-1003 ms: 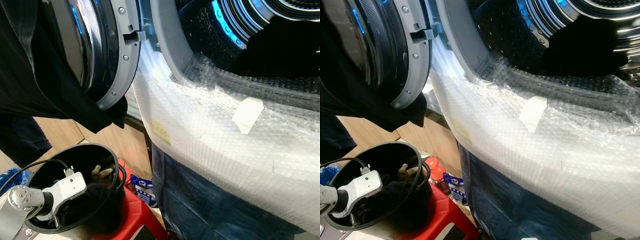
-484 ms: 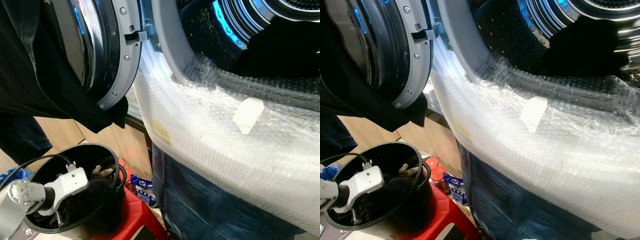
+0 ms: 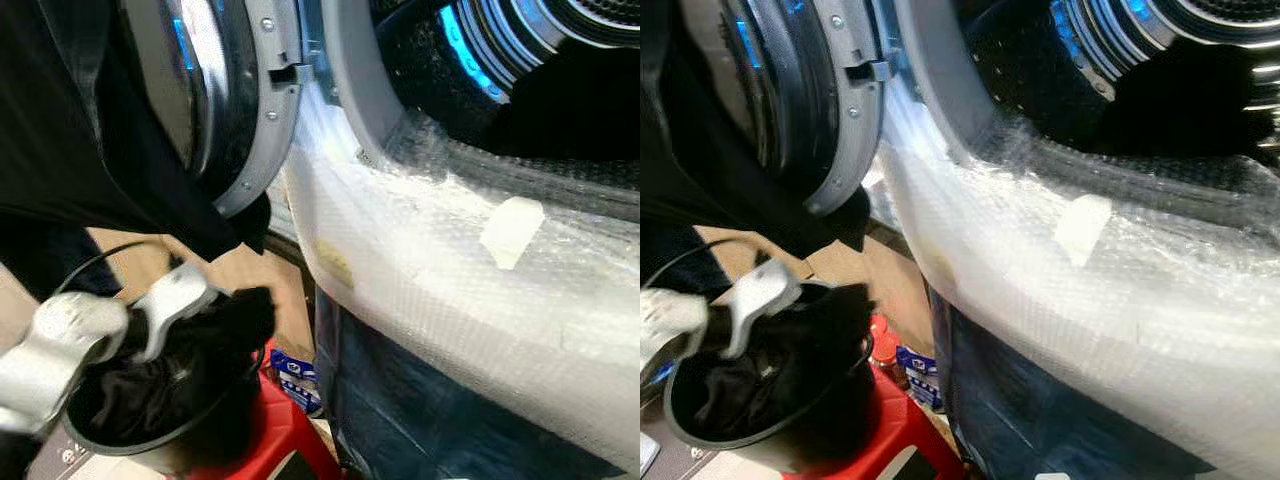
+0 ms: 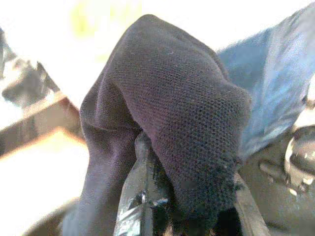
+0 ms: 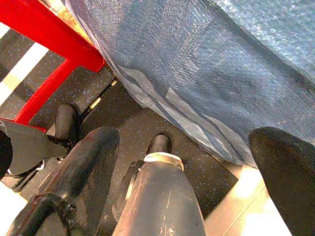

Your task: Clothes washing

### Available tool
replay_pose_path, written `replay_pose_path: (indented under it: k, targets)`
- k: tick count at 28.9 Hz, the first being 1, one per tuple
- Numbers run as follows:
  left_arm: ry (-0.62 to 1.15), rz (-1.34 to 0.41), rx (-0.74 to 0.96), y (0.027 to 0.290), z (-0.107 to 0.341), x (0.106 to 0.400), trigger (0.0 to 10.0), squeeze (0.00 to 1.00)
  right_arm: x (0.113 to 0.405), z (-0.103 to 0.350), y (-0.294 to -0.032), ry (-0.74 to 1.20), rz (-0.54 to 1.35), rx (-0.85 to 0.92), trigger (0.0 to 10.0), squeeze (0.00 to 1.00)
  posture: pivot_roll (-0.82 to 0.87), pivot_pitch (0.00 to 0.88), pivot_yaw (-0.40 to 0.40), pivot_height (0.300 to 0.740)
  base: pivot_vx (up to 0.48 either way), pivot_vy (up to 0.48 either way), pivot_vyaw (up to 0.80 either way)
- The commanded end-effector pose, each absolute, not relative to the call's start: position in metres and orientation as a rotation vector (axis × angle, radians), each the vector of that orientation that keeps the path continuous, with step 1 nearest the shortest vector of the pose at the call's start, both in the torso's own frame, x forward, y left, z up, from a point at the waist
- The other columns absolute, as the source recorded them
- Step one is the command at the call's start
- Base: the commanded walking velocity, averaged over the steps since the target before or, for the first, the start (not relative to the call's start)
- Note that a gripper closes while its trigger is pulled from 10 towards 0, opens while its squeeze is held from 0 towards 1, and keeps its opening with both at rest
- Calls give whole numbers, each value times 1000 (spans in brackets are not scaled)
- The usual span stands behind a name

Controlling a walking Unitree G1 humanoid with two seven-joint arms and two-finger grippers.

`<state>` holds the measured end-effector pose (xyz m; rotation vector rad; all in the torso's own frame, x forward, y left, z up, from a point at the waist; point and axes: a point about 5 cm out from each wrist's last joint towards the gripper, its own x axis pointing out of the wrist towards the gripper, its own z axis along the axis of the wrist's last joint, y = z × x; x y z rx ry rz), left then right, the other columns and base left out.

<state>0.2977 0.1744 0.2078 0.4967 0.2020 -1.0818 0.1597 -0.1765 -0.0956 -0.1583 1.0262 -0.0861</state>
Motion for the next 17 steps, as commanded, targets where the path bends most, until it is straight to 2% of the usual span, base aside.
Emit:
replay_pose_path:
  k: [1,3,4,5,6,7,9,11,13,14,17]
  targets:
    - [155,-1169,475,163,214,296,0,0,158,-97,-175,1033,-81,-152,10000,0,78,0,140,740,0,0,0]
    - [153,-1176,471,161,214,296,0,0,158,-97,-175,1033,-81,-152,10000,0,61,0,141,740,0,0,0]
    - [139,-1216,464,152,214,296,0,0,159,-96,-175,1030,-84,-151,10000,0,59,0,140,740,0,0,0]
    - [124,-1320,456,133,212,294,0,0,160,-96,-176,1027,-87,-153,10000,0,56,0,138,740,0,0,0]
    - [124,-1320,456,133,212,294,0,0,160,-96,-176,1027,-87,-153,10000,0,56,0,138,740,0,0,0]
    - [110,-1425,437,114,209,289,0,0,160,-95,-177,1026,-90,-154,10000,0,54,0,138,740,0,0,0]
    - [106,-1450,428,108,208,288,0,0,160,-95,-178,1026,-92,-154,10000,0,48,0,139,740,0,0,0]
    - [92,-1585,363,84,206,278,0,0,159,-95,-180,1026,-99,-153,10000,0,48,0,139,740,0,0,0]
    - [88,-1600,352,80,205,276,0,0,159,-96,-180,1027,-100,-153,10000,0,35,0,141,740,0,0,0]
    - [83,-1670,301,66,202,269,0,0,159,-96,-180,1028,-102,-151,10000,0,35,0,141,740,0,0,0]
    - [86,-1712,280,53,196,264,0,0,158,-96,-180,1030,-102,-150,10000,0,29,0,137,740,0,0,0]
